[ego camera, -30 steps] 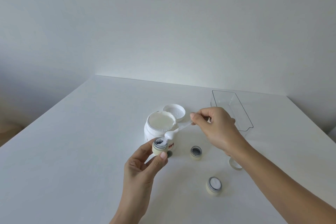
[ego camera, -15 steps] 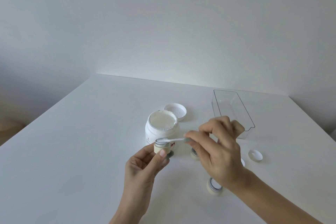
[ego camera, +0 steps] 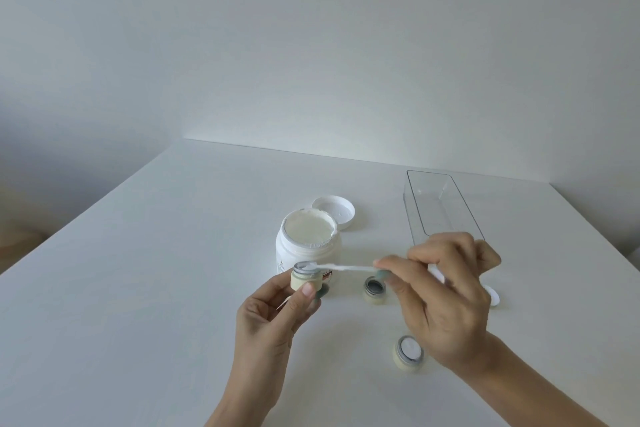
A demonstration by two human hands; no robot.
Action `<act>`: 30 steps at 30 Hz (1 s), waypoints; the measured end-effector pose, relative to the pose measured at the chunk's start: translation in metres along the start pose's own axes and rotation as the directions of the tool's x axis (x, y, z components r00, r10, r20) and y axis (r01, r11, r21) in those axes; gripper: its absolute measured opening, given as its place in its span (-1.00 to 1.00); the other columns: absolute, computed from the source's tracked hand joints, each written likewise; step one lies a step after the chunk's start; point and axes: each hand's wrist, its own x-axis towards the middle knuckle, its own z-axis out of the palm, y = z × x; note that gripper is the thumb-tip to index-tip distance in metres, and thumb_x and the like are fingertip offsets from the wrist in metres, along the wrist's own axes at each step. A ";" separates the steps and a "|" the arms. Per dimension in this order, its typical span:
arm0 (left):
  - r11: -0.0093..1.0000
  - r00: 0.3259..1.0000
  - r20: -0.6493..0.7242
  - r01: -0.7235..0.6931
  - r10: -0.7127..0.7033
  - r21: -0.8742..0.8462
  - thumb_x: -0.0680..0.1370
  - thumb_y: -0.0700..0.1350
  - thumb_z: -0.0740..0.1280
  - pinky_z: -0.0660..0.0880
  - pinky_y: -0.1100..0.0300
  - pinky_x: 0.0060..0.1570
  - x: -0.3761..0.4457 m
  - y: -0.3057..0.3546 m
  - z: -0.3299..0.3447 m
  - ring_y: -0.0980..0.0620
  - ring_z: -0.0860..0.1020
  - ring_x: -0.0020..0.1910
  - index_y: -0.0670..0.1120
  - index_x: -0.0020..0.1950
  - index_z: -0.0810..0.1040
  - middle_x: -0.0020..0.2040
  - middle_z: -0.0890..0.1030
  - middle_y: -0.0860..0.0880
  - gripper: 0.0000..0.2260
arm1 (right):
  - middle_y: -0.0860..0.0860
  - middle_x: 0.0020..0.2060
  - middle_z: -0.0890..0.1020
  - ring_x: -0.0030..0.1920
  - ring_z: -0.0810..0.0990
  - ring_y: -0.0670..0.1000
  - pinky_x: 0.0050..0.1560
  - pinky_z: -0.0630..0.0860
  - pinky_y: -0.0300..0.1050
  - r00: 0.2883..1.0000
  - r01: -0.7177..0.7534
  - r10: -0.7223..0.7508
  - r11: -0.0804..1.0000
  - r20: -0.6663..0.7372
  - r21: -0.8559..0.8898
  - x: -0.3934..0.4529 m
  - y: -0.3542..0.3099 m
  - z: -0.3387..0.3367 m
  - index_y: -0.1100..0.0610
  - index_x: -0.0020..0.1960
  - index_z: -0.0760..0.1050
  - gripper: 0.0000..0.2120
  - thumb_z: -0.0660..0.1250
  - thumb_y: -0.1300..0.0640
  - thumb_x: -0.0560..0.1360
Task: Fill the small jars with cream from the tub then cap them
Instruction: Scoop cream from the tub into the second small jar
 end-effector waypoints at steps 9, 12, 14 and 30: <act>0.999 0.998 0.070 -0.011 0.008 0.035 0.31 -0.13 0.53 0.58 0.22 0.02 0.000 -0.001 -0.001 -0.17 0.66 0.11 -0.14 0.11 0.67 0.08 0.72 -0.13 -0.62 | -0.07 -0.25 0.51 -0.14 0.43 0.00 -0.02 0.06 -0.11 0.902 -0.341 0.348 0.937 0.254 -0.071 0.040 0.010 0.037 -0.01 -0.24 0.64 -0.85 0.37 -0.01 0.47; 1.000 0.998 0.062 -0.012 0.011 0.019 0.29 -0.14 0.54 0.60 0.22 -0.02 0.000 -0.001 0.000 -0.20 0.68 0.08 -0.14 0.10 0.66 0.06 0.72 -0.15 -0.61 | -0.05 -0.21 0.51 -0.08 0.45 0.07 -0.06 0.00 -0.12 0.841 -0.255 0.286 0.958 0.460 -0.130 0.052 0.008 0.058 -0.01 -0.22 0.65 -0.85 0.38 -0.02 0.48; 1.000 0.999 0.035 0.004 -0.003 -0.031 0.25 -0.17 0.55 0.61 0.21 -0.09 0.001 -0.001 0.000 -0.26 0.68 0.03 -0.16 0.09 0.60 0.04 0.70 -0.24 -0.57 | -0.06 -0.17 0.50 -0.01 0.42 0.06 -0.06 -0.02 -0.10 0.786 -0.125 0.203 0.977 0.584 -0.172 0.057 0.007 0.072 -0.01 -0.16 0.66 -0.80 0.31 -0.06 0.52; 0.999 1.000 0.005 0.013 -0.013 -0.038 0.26 -0.08 0.54 0.61 0.22 -0.24 0.001 0.000 0.002 -0.21 0.71 -0.13 -0.06 -0.04 0.65 -0.09 0.68 -0.21 -0.70 | -0.01 -0.38 0.58 -0.08 0.56 0.10 0.02 0.19 -0.01 0.426 -0.649 0.583 0.730 0.692 -0.215 0.060 0.032 0.078 0.13 -0.25 0.60 -0.65 0.20 0.00 0.58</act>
